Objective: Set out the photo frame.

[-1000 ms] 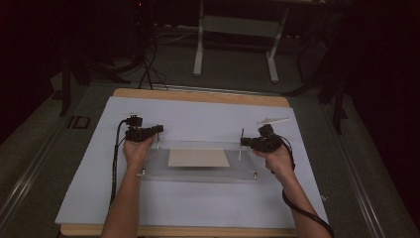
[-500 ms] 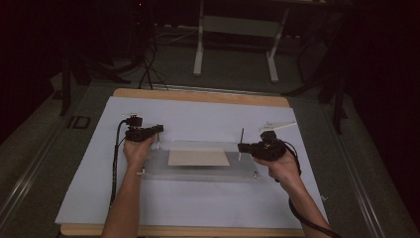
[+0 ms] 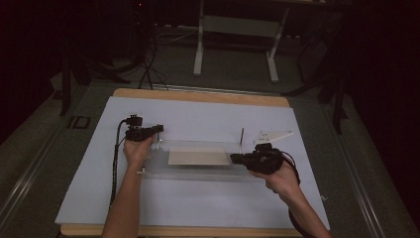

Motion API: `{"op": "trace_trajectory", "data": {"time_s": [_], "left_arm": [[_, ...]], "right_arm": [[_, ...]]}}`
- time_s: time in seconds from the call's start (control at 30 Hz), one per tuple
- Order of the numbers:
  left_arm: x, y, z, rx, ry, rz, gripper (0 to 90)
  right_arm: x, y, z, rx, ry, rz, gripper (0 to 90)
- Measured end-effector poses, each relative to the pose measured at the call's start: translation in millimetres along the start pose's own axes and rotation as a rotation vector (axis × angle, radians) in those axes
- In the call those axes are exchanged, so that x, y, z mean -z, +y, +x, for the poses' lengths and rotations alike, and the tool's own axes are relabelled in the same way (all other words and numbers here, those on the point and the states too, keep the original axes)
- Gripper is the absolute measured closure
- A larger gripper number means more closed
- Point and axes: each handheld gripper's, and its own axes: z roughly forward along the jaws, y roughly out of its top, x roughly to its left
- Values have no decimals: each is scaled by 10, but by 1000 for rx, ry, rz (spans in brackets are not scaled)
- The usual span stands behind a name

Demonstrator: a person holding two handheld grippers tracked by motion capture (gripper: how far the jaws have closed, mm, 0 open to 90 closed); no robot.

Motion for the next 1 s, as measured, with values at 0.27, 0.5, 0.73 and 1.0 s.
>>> {"op": "trace_trajectory", "data": {"time_s": [0.27,0.5,0.73,1.0], "left_arm": [[-7,21,-3,9,6,13,829],[-12,30,1,15,5,19,828],[-13,32,8,20,-1,21,827],[-4,37,37,37,-34,30,818]], "right_arm": [[-7,-44,338,70,44,-47,900],[-70,-112,502,78,37,-79,900],[-153,-211,606,103,22,-68,900],[-350,-369,654,138,-110,-70,900]]}}
